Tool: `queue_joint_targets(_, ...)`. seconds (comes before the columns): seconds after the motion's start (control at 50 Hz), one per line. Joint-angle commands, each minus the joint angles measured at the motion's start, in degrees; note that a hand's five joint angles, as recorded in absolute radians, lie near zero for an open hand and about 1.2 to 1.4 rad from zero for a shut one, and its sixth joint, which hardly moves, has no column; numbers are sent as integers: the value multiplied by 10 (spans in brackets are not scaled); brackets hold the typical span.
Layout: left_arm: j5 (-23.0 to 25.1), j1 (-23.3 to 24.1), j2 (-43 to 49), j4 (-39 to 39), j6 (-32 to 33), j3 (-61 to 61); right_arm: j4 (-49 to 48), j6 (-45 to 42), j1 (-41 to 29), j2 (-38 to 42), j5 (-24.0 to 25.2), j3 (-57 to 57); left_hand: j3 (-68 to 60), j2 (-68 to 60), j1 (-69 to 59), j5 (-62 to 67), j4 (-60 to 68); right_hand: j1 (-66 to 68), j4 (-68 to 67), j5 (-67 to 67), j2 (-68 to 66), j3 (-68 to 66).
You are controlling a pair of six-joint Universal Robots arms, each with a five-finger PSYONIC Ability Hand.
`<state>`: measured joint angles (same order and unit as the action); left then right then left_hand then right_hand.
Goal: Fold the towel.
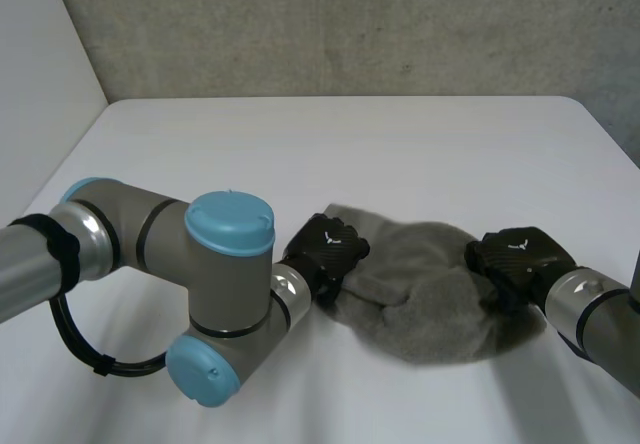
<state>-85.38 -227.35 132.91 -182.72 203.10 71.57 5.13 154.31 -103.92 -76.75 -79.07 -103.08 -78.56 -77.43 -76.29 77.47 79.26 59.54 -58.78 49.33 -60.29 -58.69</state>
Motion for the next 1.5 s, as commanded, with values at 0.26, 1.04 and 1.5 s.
queue_joint_targets(0.26, -110, -37, -304, 2, 1, 225, 48, 7, -41, -36, 180, 54, -14, -26, -37, -75, 7, 205, -212, 207, -197, -213)
queue_joint_targets(1.04, 29, -151, -299, 36, -49, 205, 224, -23, 50, -57, 224, 117, 577, 566, 555, -667, -584, -431, 423, -429, 438, 422)
queue_joint_targets(1.5, 21, -146, -174, 134, -60, 158, 175, -82, 50, 63, 101, 95, 530, 519, 508, -619, -537, -367, 359, -365, 374, 358)
